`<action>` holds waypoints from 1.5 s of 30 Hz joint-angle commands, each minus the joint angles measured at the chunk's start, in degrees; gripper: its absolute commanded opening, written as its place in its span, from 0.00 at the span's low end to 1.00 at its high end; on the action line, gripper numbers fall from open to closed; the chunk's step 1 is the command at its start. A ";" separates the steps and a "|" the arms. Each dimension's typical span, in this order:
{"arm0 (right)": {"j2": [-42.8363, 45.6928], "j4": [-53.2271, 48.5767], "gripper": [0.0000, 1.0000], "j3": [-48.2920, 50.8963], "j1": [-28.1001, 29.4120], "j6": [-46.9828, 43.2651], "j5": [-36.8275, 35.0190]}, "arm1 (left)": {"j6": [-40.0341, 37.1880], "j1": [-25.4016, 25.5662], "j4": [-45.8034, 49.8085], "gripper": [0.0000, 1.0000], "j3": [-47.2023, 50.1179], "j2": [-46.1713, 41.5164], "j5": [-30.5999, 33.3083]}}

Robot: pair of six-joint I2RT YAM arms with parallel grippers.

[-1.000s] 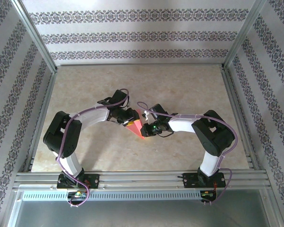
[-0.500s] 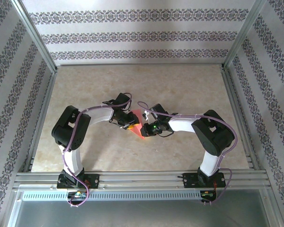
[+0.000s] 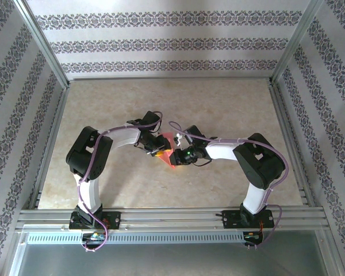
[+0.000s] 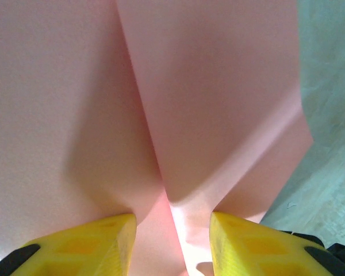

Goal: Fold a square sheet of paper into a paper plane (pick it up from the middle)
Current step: Fourth fold the wing at the center of the table.

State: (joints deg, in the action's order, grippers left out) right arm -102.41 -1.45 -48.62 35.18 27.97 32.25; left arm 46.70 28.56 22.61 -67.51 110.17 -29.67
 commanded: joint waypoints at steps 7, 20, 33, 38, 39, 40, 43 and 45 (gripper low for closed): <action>6.96 3.42 0.31 4.62 -3.17 4.02 -1.40 | -3.01 0.74 10.28 0.41 -0.80 5.22 8.55; 11.42 12.69 0.20 10.22 -3.98 8.30 -2.89 | -3.32 1.87 13.57 0.45 -2.33 8.91 11.74; 3.93 9.62 0.26 4.96 -1.43 6.93 -2.50 | -1.79 1.92 13.01 0.43 -1.40 8.66 11.57; 2.33 9.79 0.26 4.20 -0.74 6.88 -2.64 | -1.56 1.90 12.62 0.43 -1.31 8.75 11.13; 1.86 9.84 0.26 4.00 -0.65 6.84 -2.42 | -1.44 1.89 12.49 0.43 -1.17 8.75 10.96; 1.52 9.88 0.25 3.81 -0.62 6.75 -2.16 | -1.37 1.87 12.39 0.43 -1.11 8.75 10.88; 0.43 10.14 0.24 3.37 -0.23 6.53 -1.67 | -1.05 1.87 12.25 0.42 -0.95 8.57 10.69; -0.02 10.09 0.23 3.18 -0.03 6.37 -1.64 | -0.73 1.86 11.81 0.41 -0.68 8.48 10.26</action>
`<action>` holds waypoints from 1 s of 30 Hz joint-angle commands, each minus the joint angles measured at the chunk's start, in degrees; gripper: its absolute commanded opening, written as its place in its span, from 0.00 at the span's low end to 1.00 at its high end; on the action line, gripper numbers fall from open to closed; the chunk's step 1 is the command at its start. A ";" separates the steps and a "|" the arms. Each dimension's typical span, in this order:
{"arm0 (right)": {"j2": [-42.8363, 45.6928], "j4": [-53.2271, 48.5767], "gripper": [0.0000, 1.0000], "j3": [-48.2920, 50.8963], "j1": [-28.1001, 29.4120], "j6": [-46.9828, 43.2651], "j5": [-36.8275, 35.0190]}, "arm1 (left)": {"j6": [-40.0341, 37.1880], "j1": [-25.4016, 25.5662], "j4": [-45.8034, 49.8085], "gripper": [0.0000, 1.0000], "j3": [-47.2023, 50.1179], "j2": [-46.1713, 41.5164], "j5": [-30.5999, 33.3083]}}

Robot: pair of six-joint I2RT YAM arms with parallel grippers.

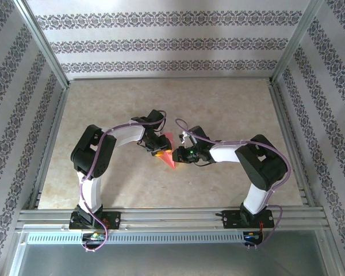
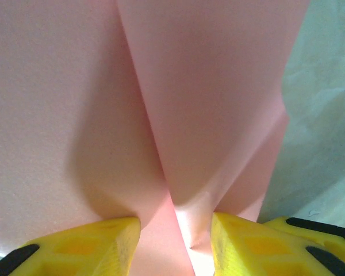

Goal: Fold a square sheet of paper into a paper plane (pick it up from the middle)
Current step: Fourth fold the wing at the center of the table.

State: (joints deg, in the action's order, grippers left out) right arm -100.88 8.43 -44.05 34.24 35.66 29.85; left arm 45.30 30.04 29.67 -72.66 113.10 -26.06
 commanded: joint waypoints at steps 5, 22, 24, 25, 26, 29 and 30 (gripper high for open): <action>-2.12 0.36 0.20 -1.47 0.94 -1.68 0.47 | 1.17 0.42 4.38 0.40 4.71 5.20 6.15; -0.98 -1.75 0.12 -1.12 -0.60 -4.52 2.13 | -1.10 -1.01 4.10 0.47 -0.68 -4.81 2.08; -1.16 -1.83 0.12 -1.29 -0.58 -4.63 2.73 | -1.12 -1.62 3.17 0.47 0.29 -4.58 1.51; -1.25 -1.84 0.12 -1.38 -0.58 -4.72 3.02 | -1.17 -1.98 2.81 0.47 0.57 -4.21 0.92; -1.33 -1.86 0.12 -1.45 -0.58 -4.80 3.11 | -1.18 -2.13 2.23 0.47 0.85 -3.99 0.70; -1.25 -1.92 0.12 -1.47 -0.78 -4.77 3.29 | -0.98 -2.51 0.33 0.47 2.16 -3.29 0.33; -1.24 -1.92 0.12 -1.47 -0.77 -4.81 3.37 | -0.85 -2.59 0.04 0.46 2.35 -2.91 0.24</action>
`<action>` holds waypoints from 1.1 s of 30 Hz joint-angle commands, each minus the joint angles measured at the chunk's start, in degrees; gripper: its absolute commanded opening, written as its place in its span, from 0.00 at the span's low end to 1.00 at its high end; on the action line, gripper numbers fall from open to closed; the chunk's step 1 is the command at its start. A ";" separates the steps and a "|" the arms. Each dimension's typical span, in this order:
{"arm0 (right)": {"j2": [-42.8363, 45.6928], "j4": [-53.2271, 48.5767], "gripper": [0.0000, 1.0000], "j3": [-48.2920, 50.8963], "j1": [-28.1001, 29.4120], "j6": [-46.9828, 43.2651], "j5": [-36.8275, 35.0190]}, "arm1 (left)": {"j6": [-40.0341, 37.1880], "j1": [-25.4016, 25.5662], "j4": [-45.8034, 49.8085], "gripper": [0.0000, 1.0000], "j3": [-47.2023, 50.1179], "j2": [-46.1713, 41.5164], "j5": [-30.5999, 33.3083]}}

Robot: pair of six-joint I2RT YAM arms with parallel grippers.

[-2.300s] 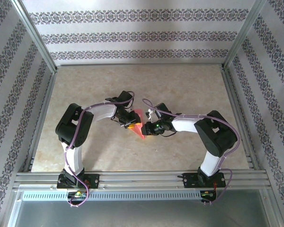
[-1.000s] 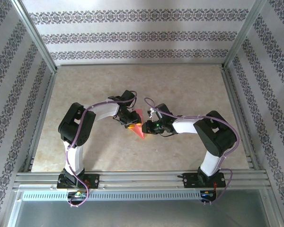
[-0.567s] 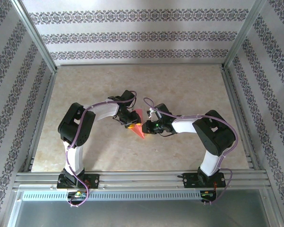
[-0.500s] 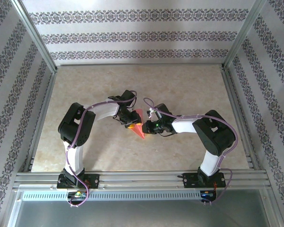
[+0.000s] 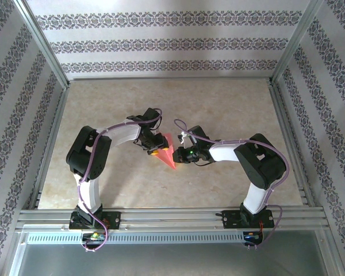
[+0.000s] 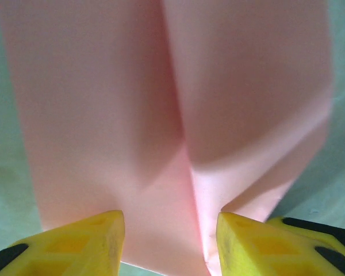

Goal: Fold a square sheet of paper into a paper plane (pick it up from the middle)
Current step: Fourth fold the wing at the center of the table.

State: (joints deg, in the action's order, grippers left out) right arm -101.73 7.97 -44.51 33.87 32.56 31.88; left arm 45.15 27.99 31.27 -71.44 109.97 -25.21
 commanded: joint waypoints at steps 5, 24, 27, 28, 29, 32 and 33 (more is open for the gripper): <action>-0.39 -1.79 0.14 -1.43 -0.41 -1.76 1.78 | -0.28 -0.56 -2.20 0.47 1.10 1.90 -1.13; -0.28 -3.61 0.23 -4.24 -0.05 0.78 0.11 | 0.55 -0.56 2.45 0.48 0.78 4.51 2.35; -1.08 -4.09 0.23 -4.84 0.23 0.84 -0.47 | 0.58 -0.49 2.57 0.47 0.84 4.64 2.31; -1.48 -4.41 0.23 -5.03 0.27 0.84 -0.83 | 0.61 -0.50 2.49 0.47 0.86 4.64 2.34; -1.66 -4.74 0.23 -5.29 0.36 0.85 -1.03 | 0.60 -0.41 2.46 0.47 0.93 4.67 2.33; -2.46 -6.14 0.25 -6.01 0.49 0.81 -1.95 | 0.65 -0.42 2.48 0.47 1.04 4.72 2.33; -2.67 -6.34 0.25 -6.16 0.58 0.84 -2.23 | 0.73 -0.42 2.48 0.47 1.03 4.77 2.35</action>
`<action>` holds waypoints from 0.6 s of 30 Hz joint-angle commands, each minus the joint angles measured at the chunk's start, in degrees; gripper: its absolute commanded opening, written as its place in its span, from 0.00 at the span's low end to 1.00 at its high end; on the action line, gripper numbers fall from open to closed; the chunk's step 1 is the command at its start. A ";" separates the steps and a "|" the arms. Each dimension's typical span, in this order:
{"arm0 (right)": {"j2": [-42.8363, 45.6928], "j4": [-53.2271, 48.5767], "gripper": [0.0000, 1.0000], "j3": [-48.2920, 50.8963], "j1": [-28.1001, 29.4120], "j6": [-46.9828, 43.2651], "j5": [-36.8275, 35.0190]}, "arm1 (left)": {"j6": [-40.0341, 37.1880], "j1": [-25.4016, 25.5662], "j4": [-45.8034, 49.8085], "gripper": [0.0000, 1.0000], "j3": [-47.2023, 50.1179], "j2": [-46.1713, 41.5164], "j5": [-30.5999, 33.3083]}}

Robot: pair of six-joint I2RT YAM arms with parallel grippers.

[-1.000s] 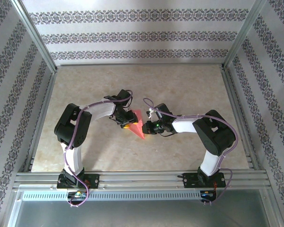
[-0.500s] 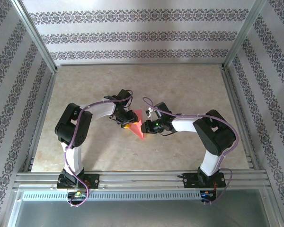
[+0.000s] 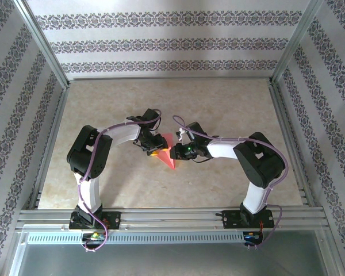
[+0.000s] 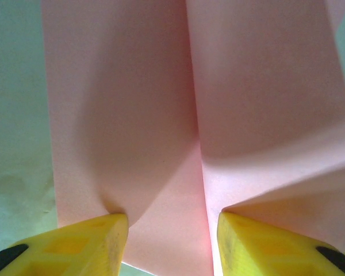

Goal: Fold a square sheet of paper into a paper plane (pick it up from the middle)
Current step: Fourth fold the wing at the center of the table.

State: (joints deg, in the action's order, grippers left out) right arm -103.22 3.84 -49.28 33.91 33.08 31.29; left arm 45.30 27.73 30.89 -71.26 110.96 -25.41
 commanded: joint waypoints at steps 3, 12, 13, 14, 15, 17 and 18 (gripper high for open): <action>-1.58 -2.34 0.26 -1.69 0.72 0.32 -1.76 | 0.51 -0.19 2.86 0.47 0.88 3.83 2.50; -2.69 -2.76 0.21 -3.19 1.46 -0.29 -1.19 | 0.64 -0.13 2.94 0.47 1.08 4.00 2.51; -2.69 -2.93 0.21 -3.36 1.55 -0.37 -1.40 | 0.68 -0.13 2.92 0.47 1.08 4.00 2.53; -2.77 -3.08 0.21 -3.49 1.66 -0.46 -1.49 | 0.75 -0.12 2.88 0.47 1.13 4.00 2.51; -2.85 -3.28 0.21 -3.63 1.62 -0.51 -1.66 | 0.76 -0.08 2.81 0.47 1.14 4.05 2.54; -3.17 -3.56 0.21 -3.88 1.77 -0.65 -1.93 | 0.74 0.00 2.85 0.47 1.18 4.09 2.56; -3.38 -3.62 0.21 -4.03 1.71 -0.65 -1.93 | 0.75 -0.04 2.85 0.47 1.14 4.09 2.56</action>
State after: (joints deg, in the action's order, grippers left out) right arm -105.49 1.45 -51.90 35.14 33.04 30.68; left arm 45.43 27.73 30.89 -71.26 111.07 -25.41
